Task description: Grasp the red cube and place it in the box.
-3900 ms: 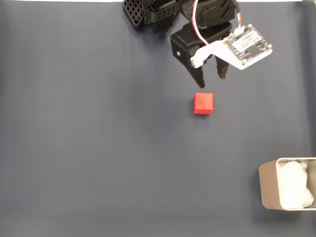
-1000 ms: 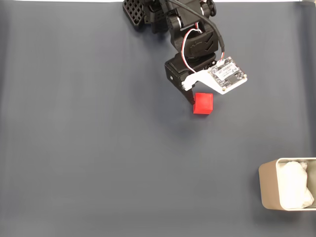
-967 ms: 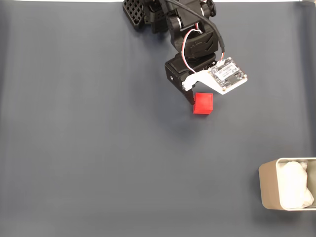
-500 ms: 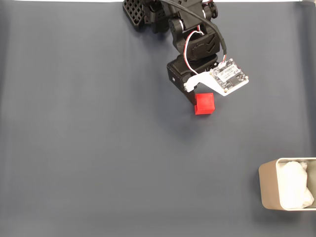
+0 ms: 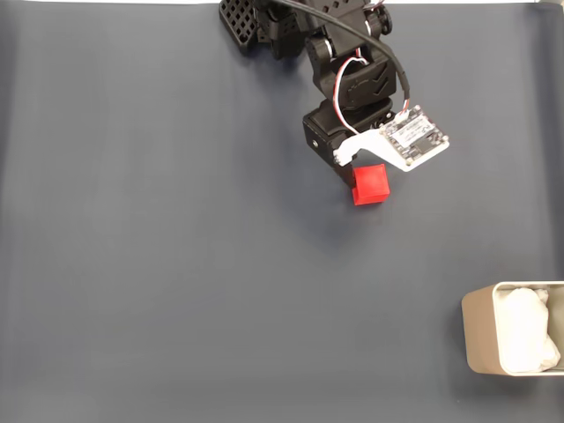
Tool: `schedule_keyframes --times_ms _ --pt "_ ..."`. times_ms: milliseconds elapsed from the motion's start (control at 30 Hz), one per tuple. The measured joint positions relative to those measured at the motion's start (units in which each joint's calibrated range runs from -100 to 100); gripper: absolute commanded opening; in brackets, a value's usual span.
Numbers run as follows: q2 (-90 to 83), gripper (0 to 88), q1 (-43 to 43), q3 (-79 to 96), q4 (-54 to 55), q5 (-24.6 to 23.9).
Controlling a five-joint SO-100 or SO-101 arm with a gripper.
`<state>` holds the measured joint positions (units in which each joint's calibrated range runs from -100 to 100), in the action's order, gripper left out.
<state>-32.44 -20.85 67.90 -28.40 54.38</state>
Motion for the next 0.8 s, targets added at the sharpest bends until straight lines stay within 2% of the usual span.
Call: schedule_keyframes --times_ms 800 --pt "0.69 36.2 -1.93 0.00 4.22 0.54"
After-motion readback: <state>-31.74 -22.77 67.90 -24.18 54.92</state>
